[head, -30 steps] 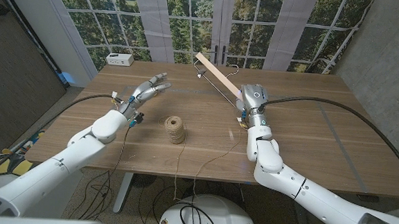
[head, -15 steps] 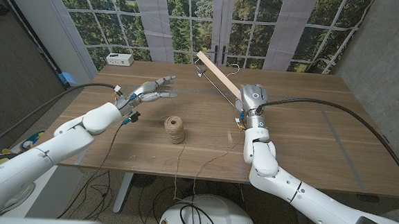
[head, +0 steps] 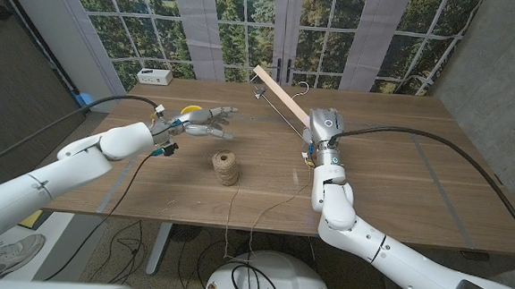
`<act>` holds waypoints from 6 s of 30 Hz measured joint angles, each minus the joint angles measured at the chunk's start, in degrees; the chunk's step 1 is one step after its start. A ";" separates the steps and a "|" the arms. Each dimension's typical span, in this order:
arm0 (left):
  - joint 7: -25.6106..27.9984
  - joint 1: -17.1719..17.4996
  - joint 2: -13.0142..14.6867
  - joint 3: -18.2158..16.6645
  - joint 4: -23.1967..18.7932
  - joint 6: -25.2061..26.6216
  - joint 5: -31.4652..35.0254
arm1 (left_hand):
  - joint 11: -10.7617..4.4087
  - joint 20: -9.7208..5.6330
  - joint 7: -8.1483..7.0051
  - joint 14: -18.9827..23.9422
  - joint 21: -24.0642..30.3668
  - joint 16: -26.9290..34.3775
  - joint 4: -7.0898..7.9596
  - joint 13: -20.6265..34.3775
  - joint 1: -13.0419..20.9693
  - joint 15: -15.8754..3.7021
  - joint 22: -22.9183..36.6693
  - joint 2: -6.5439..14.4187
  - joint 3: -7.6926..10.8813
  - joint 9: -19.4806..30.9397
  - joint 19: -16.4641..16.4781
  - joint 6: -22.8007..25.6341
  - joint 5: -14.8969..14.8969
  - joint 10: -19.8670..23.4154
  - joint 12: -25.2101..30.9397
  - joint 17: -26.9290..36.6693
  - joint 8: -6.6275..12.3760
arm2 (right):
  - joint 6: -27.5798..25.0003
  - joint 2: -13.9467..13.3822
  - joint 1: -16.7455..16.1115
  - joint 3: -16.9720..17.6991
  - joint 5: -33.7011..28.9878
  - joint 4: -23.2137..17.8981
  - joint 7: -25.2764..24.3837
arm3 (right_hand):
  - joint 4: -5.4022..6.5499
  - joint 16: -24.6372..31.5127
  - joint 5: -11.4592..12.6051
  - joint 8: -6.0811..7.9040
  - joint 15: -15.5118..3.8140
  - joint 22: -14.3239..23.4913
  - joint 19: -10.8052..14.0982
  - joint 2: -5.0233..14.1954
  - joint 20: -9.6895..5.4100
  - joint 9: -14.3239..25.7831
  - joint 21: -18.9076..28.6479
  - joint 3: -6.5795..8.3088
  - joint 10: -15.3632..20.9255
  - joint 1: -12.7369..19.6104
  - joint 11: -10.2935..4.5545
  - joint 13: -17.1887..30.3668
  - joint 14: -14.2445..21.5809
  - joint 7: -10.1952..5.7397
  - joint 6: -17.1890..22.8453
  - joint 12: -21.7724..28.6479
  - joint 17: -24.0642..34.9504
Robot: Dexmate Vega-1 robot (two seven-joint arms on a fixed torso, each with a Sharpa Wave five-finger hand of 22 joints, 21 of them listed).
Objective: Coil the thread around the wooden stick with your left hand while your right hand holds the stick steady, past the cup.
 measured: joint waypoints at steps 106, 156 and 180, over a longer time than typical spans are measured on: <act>9.08 7.46 -0.73 3.98 -22.44 24.14 45.99 | 3.69 -12.88 8.39 27.79 33.22 13.52 -2.47 7.10 36.14 3.97 2.01 11.86 0.00 1.90 38.48 40.81 -5.70 30.73 14.20 2.48 12.33 | 0.10 -1.14 -6.89 3.48 -3.19 -4.71 -0.03 | 0.62 -4.16 0.43 -0.63 0.01 -0.60 -2.05 -0.22 0.00 0.87 4.17 -0.62 0.00 0.22 0.00 0.23 1.04 0.11 0.11 -0.16 5.91; 35.04 13.84 -19.99 -12.62 -1.90 -6.55 4.02 | 4.81 -13.32 7.20 28.30 40.20 16.31 -1.80 7.10 38.91 4.10 2.10 9.09 -0.67 2.13 39.08 46.30 -5.23 32.90 15.71 2.48 10.41 | 4.47 0.78 -6.86 4.84 0.73 0.02 -14.66 | 0.71 -5.99 0.43 -0.37 -0.29 -0.58 -2.55 -0.39 -0.11 0.87 5.81 -0.70 0.00 0.39 0.00 0.29 1.55 0.11 0.11 -0.35 8.06; 18.24 4.48 -21.10 -12.77 3.89 0.98 -25.43 | 4.81 -13.33 7.95 28.42 43.08 16.31 -1.80 7.10 38.91 4.00 1.09 9.09 -0.67 2.85 39.09 45.97 -5.24 32.90 15.82 2.48 9.10 | 11.52 2.55 -5.26 5.57 4.20 8.15 -32.62 | 0.79 -6.89 0.23 -0.46 -0.60 -0.58 -2.55 -0.61 -0.11 0.91 6.45 -0.78 0.14 0.61 0.13 1.50 1.85 0.11 0.11 -0.41 8.80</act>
